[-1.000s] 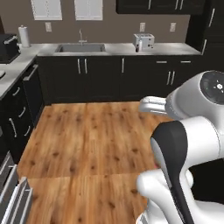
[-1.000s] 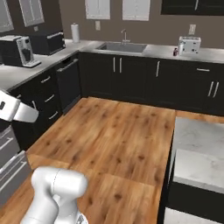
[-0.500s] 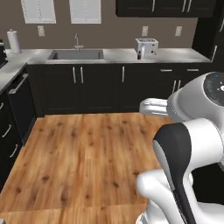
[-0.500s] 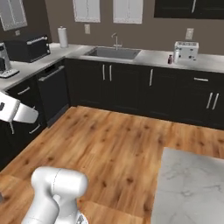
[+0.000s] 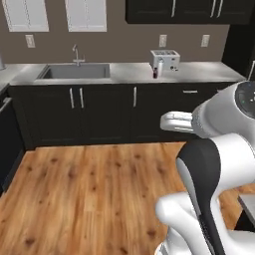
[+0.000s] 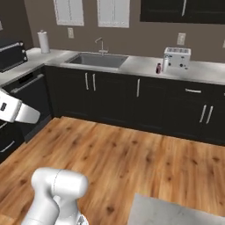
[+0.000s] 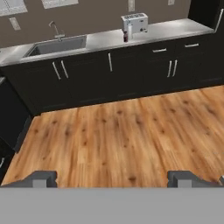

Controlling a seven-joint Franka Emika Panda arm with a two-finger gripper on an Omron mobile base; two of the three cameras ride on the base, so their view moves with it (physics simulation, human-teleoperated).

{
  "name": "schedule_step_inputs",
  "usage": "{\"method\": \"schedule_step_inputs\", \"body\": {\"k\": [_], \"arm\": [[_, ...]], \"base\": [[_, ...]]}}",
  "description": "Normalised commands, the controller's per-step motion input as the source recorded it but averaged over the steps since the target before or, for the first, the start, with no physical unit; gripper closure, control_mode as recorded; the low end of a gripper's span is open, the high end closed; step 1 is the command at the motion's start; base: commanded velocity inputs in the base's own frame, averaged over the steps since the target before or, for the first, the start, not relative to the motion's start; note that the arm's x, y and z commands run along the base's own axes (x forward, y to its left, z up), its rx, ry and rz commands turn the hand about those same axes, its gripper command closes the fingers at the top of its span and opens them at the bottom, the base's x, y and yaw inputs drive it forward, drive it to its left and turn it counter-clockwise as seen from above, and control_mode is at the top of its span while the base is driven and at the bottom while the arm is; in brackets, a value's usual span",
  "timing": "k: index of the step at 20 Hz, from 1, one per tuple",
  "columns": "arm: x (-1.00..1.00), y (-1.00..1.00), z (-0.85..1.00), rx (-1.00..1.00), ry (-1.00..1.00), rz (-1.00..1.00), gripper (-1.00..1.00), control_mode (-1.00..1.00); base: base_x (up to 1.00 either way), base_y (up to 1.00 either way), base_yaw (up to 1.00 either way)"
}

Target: Move the drinks to the dining counter.

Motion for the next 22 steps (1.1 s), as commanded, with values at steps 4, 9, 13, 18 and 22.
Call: {"method": "schedule_step_inputs", "body": {"k": [4,9,13,18,22], "arm": [[0.0,0.0,0.0,0.0,0.0,0.0,-1.0,1.0],[0.0,0.0,0.0,0.0,0.0,0.0,-1.0,1.0],[0.0,0.0,0.0,0.0,0.0,0.0,-1.0,1.0],[0.0,0.0,0.0,0.0,0.0,0.0,-1.0,1.0],[0.0,0.0,0.0,0.0,0.0,0.0,-1.0,1.0]], "base": [[1.0,-0.41,0.02],[1.0,-0.3,0.03],[1.0,-0.25,0.03],[1.0,-0.42,0.05],[1.0,-0.85,0.01]]}}
